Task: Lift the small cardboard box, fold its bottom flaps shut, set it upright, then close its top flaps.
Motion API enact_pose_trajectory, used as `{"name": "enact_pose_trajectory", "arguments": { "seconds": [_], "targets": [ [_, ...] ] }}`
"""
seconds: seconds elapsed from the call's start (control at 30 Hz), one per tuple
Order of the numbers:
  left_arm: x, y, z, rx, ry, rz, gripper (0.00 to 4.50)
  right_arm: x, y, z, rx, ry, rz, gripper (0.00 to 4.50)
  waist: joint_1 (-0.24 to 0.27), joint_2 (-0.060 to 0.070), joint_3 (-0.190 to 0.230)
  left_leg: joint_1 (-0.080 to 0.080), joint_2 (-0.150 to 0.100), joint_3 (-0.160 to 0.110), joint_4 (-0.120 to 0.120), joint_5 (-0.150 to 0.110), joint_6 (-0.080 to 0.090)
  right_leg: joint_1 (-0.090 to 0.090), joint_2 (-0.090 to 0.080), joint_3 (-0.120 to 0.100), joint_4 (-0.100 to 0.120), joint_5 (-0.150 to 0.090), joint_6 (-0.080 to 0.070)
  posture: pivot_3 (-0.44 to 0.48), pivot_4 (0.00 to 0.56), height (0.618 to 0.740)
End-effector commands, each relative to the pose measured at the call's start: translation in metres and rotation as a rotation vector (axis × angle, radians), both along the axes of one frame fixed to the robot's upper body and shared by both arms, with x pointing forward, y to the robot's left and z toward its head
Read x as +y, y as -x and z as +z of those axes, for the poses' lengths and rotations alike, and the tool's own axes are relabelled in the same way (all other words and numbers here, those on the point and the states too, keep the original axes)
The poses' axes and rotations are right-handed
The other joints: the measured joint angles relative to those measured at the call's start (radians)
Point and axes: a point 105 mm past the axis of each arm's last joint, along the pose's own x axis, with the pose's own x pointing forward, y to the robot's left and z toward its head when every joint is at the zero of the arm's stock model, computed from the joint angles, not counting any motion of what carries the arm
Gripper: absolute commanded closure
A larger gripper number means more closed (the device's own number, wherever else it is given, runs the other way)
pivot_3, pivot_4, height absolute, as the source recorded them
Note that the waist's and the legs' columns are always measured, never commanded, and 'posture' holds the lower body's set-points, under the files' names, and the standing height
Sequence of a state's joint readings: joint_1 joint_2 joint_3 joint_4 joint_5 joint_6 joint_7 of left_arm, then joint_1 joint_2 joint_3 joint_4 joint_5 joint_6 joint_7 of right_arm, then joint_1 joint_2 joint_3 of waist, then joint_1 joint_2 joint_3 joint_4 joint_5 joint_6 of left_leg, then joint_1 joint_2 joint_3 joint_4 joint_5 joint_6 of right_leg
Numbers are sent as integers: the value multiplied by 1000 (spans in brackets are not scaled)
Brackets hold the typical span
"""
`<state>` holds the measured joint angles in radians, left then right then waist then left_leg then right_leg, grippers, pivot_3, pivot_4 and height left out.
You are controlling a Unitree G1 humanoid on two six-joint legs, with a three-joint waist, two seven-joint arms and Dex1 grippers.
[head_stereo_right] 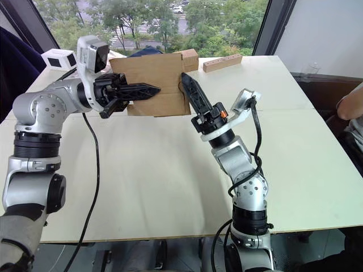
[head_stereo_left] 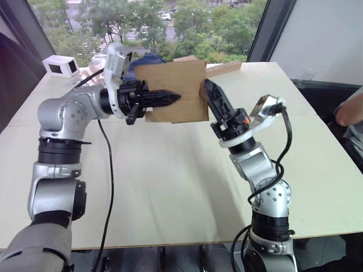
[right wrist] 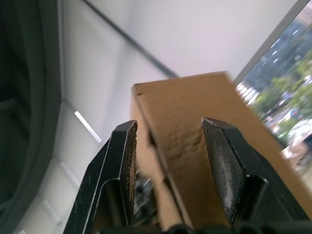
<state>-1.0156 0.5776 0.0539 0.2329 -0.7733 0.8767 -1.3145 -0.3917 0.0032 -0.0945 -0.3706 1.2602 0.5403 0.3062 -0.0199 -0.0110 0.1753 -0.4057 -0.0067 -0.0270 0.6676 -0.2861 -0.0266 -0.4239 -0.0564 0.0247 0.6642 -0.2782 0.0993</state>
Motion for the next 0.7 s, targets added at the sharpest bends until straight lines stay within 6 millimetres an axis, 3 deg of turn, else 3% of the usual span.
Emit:
{"name": "enact_pose_trajectory", "arguments": {
  "seconds": [0.03,0.27,0.5,0.7],
  "targets": [
    [1,3,11,-57,21,-3,4500,13,13,8,-53,17,59,2364,0,0,0,0,0,0,0,0,0,0,0,0,0,0,0,0,150,740],
    [1,2,11,-59,23,3,4500,15,14,8,-55,16,50,2364,-1,0,0,0,0,0,0,0,0,0,0,0,0,0,0,0,150,740],
    [6,1,14,-67,21,20,4500,2,17,-3,-37,66,19,2364,0,0,0,0,0,0,0,0,0,0,0,0,0,0,0,0,150,740],
    [6,0,14,-67,26,24,4500,2,22,-6,-28,71,24,2364,0,0,0,0,0,0,0,0,0,0,0,0,0,0,0,0,150,740]
  ]
}}
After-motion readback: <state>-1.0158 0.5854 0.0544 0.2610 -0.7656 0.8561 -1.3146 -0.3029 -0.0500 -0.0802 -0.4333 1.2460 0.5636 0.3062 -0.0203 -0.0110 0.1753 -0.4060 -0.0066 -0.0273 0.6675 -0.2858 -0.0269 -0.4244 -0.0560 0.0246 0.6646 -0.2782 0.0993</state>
